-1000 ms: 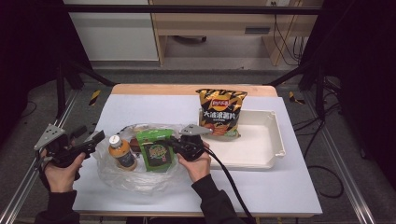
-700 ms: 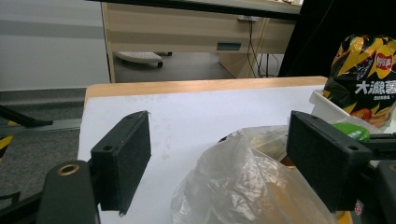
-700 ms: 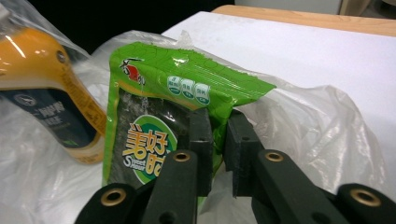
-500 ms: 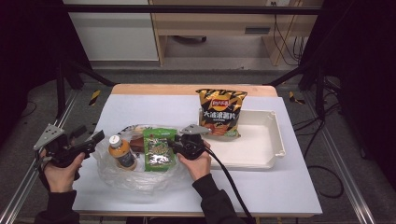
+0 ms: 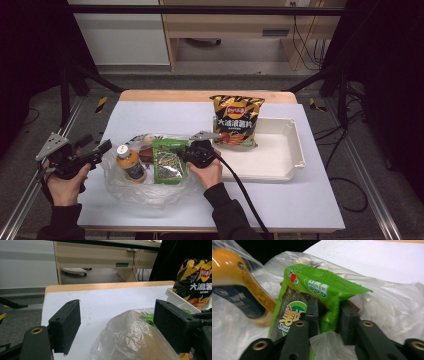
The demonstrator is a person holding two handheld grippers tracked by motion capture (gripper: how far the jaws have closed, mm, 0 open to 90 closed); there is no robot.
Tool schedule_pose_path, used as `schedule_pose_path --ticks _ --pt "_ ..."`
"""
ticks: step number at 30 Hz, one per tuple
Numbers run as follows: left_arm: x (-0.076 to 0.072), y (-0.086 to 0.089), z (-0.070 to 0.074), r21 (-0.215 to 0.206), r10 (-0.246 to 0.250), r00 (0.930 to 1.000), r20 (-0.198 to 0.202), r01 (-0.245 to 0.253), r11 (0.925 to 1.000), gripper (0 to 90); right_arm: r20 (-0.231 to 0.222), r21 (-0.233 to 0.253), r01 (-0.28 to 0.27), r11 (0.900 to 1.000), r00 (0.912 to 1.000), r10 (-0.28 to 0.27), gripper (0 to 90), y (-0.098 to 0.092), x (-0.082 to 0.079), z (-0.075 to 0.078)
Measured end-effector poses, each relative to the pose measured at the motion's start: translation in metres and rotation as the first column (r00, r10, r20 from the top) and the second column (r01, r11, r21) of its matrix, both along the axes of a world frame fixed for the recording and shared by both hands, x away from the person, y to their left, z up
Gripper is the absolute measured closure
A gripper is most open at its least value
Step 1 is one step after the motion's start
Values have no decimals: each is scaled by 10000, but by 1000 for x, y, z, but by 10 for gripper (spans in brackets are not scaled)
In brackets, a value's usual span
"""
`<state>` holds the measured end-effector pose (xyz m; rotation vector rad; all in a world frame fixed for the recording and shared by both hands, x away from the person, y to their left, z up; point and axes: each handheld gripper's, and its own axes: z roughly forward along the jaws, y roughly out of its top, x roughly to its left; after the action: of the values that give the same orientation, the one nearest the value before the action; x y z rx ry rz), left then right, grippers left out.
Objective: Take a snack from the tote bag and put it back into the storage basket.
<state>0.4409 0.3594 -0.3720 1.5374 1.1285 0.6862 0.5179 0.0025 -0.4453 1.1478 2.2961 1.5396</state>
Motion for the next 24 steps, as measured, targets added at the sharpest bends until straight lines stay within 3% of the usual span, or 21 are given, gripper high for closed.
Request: schedule_pose_path --ticks 6,16,24 --pt "-1 0 1 -18 -53 9999 113 54 10000 211 -4 322 74 9995 10000 -74 781 -4 -6 9" --pt "-8 -9 10 154 -464 9966 688 455 9988 200 994 1336 -172 9909 9950 39 801 -10 -23 32" --pt "-13 -15 16 279 -585 9939 932 562 9980 200 1751 1904 -370 9810 9846 31 799 -19 -32 51"
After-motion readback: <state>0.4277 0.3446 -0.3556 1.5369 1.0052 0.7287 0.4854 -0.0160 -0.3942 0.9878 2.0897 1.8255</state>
